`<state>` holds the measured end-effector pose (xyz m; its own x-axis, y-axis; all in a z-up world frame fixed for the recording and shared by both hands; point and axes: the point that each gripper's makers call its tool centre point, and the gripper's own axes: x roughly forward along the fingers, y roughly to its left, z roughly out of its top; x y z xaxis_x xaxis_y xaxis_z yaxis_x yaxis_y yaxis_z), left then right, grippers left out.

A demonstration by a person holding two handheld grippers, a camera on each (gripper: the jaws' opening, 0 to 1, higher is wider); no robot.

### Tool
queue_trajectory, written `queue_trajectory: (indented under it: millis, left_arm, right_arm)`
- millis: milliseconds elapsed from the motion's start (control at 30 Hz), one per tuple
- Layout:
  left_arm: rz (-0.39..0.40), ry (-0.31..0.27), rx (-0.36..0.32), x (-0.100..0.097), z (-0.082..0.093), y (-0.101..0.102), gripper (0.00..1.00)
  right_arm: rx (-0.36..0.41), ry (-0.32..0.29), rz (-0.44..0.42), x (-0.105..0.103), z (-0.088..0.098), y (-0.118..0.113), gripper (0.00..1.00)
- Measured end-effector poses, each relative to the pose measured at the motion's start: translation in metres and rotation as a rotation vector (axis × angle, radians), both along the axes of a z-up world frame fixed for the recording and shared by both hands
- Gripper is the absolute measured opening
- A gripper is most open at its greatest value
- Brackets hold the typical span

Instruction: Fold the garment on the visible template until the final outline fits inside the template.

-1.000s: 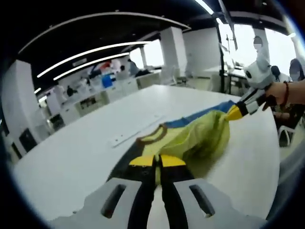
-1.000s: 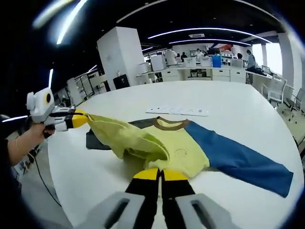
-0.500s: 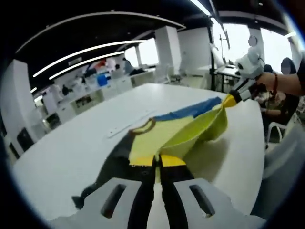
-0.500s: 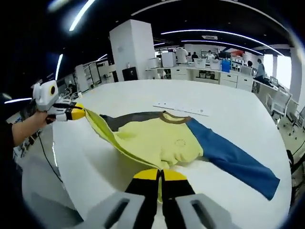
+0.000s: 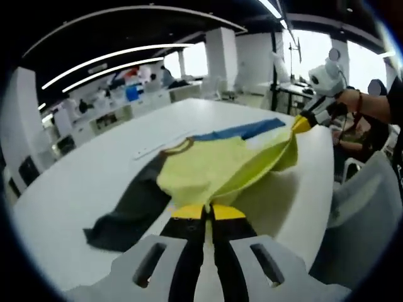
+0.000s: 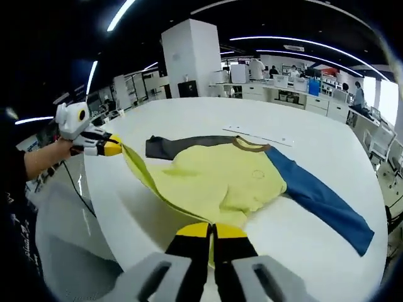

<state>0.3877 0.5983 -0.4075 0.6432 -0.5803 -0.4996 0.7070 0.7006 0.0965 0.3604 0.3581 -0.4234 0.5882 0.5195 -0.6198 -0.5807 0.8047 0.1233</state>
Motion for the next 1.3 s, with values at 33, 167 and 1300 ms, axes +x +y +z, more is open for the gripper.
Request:
queue_trajectory:
  millis: [33,167,1300]
  left_arm:
    - [-0.001,0.001,0.001,-0.002,-0.001,0.001,0.0]
    - [-0.009,0.027,0.011,-0.014,-0.009,0.005,0.0]
    - [0.111,0.157,0.059,-0.032,-0.059,0.04,0.0]
  right_arm:
    - [0.0,-0.001,0.007,-0.003,0.0,0.001,0.0]
    - [-0.02,0.009,0.046,-0.015,-0.006,0.006,0.0]
    - [0.043,0.098,-0.033,-0.039,-0.048,0.005,0.18]
